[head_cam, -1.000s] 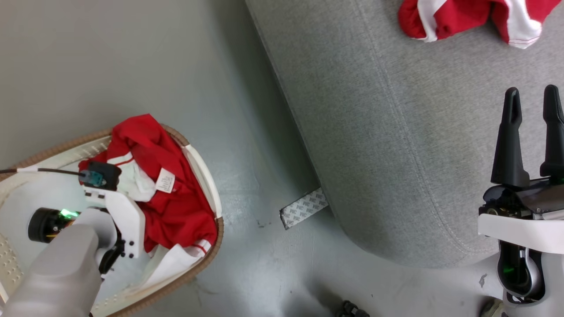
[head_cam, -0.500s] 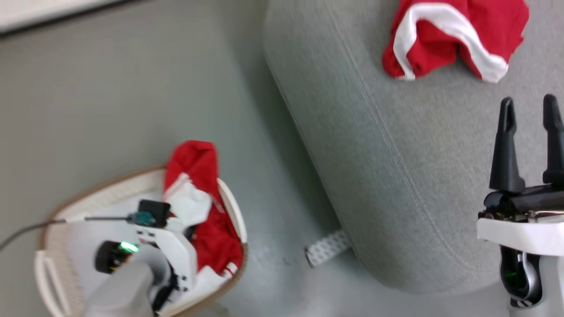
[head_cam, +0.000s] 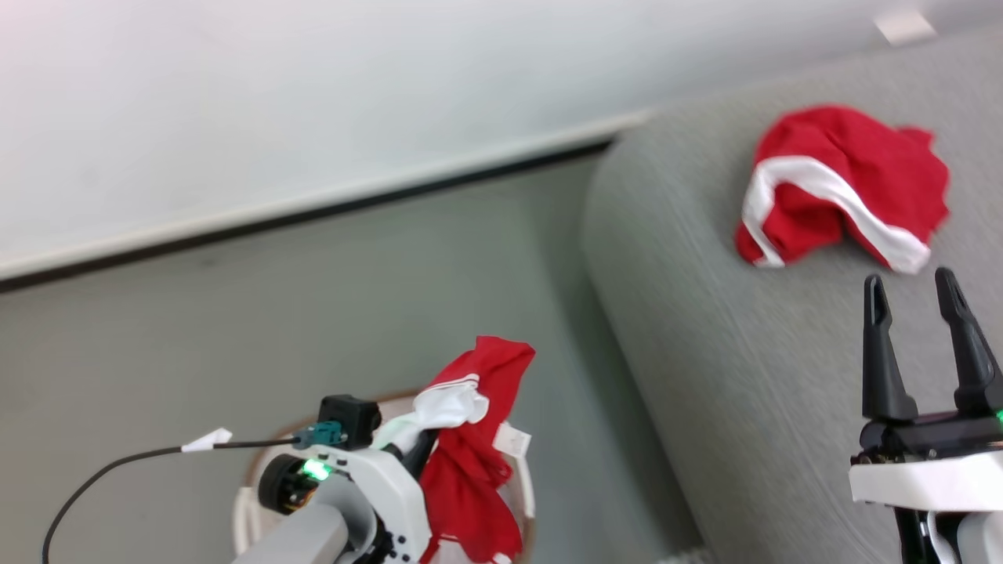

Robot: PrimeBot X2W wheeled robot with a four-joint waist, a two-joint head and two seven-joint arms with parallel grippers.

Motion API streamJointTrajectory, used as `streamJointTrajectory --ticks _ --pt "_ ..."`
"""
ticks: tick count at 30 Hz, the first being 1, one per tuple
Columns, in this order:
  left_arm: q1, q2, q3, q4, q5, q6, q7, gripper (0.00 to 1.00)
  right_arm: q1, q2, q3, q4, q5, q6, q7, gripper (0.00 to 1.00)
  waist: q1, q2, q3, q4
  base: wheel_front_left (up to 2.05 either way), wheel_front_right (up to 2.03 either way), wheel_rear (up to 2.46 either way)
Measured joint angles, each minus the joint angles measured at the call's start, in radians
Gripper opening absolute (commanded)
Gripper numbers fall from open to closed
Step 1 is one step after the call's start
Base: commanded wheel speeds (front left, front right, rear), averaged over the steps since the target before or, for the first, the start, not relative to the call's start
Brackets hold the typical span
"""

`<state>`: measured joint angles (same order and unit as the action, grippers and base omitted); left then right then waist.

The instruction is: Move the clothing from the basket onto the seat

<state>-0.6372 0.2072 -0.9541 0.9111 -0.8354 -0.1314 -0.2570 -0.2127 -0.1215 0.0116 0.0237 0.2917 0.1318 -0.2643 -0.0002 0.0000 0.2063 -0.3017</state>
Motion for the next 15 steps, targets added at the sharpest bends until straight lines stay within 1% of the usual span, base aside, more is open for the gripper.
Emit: streamJointTrajectory --ticks 4,9,11,15 --pt "0.002 0.004 0.017 -0.065 0.01 0.0 -0.004 0.0 0.025 -0.006 0.017 0.01 0.011 0.0 0.0 1.0 0.0 0.0 -0.064 0.061 0.0 0.0 0.0" --pt "0.003 0.011 0.095 -0.181 0.038 0.002 -0.007 0.0 0.055 -0.011 0.065 0.036 0.023 0.0 0.0 1.0 -0.0001 0.0 -0.131 0.128 0.0 0.0 0.0" --pt "0.003 0.015 0.123 -0.232 0.072 0.013 -0.007 0.0 0.061 -0.016 0.094 0.05 0.028 0.0 0.0 1.0 0.0 0.0 -0.154 0.15 0.0 0.0 0.0" --pt "0.002 0.025 0.177 -0.344 0.107 0.036 -0.007 0.0 0.072 -0.017 0.141 0.067 0.046 0.0 0.0 1.0 -0.0001 0.0 -0.192 0.191 0.0 0.0 0.0"
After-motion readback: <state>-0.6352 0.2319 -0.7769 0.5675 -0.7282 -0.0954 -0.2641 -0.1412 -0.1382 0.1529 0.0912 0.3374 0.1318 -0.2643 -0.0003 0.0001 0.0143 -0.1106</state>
